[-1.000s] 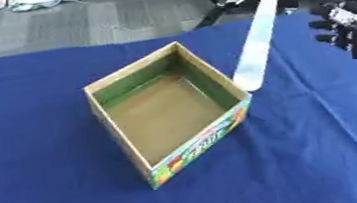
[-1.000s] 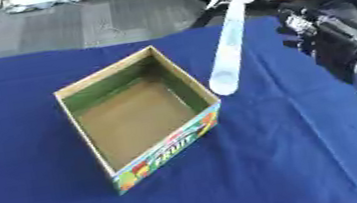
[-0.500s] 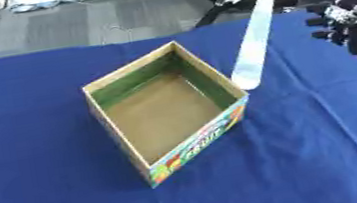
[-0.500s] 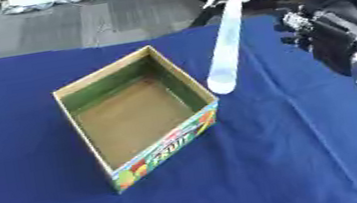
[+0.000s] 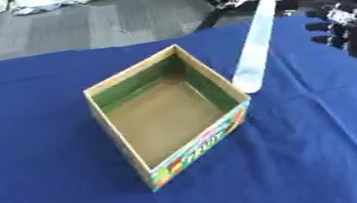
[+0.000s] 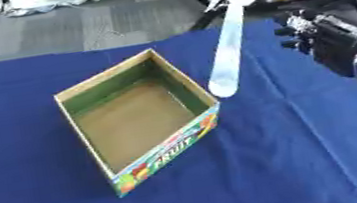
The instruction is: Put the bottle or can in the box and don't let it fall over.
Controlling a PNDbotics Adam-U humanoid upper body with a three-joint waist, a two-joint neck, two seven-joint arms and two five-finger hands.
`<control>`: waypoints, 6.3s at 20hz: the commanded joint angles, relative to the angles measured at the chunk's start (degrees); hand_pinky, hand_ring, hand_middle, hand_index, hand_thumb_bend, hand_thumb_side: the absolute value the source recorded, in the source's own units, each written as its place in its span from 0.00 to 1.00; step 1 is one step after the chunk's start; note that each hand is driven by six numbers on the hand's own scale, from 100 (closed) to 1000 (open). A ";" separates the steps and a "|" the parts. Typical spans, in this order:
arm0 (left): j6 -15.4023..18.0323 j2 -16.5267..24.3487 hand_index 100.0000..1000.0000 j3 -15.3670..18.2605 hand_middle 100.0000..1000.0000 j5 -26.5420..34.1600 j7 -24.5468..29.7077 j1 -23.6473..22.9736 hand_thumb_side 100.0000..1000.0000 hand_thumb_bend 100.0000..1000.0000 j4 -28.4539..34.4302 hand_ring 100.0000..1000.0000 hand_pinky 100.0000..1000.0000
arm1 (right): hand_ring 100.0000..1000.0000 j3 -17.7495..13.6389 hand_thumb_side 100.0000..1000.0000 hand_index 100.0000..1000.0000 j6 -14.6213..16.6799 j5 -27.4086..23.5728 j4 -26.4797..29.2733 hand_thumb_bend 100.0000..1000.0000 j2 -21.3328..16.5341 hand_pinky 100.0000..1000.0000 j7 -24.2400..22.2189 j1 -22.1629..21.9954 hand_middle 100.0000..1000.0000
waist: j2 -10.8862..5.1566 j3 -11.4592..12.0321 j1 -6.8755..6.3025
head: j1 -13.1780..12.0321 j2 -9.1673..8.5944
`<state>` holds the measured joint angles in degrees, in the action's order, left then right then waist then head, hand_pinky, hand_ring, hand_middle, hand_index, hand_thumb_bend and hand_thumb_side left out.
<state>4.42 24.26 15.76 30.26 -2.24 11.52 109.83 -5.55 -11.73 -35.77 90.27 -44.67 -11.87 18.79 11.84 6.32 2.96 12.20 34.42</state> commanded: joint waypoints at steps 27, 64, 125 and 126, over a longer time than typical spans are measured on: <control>0.43 1.39 0.79 -0.13 1.00 0.46 0.79 1.78 0.62 0.30 0.73 1.00 0.92 | 1.00 2.59 0.47 1.00 6.92 4.42 -10.98 0.00 -2.22 1.00 -3.16 10.99 1.00 | 1.16 0.70 -1.00 | 2.62 -2.13; 0.39 0.86 0.79 -0.57 1.00 0.71 1.85 2.87 0.63 0.29 0.49 1.00 0.92 | 1.00 4.52 0.49 1.00 7.15 6.87 -13.40 0.00 1.70 1.00 -2.39 17.28 1.00 | 2.70 1.43 -1.59 | 4.43 -4.41; -0.17 -0.56 0.79 -1.14 1.00 1.39 2.90 5.82 0.63 0.28 1.10 1.00 0.92 | 1.00 7.56 0.47 1.00 6.21 10.26 -16.57 0.00 5.65 1.00 2.39 22.71 1.00 | 5.65 3.82 -2.06 | 6.09 -4.30; -0.18 -0.58 0.79 -1.16 1.00 1.40 2.91 5.86 0.63 0.28 1.12 1.00 0.92 | 1.00 7.62 0.47 0.99 6.25 10.33 -16.72 0.00 5.87 1.00 2.25 22.68 1.00 | 5.67 3.86 -2.06 | 6.10 -4.32</control>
<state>4.23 22.73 14.36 31.56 0.55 16.66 109.84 2.20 -5.65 -25.78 73.31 -37.98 -9.25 40.76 18.45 10.11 1.07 18.28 30.17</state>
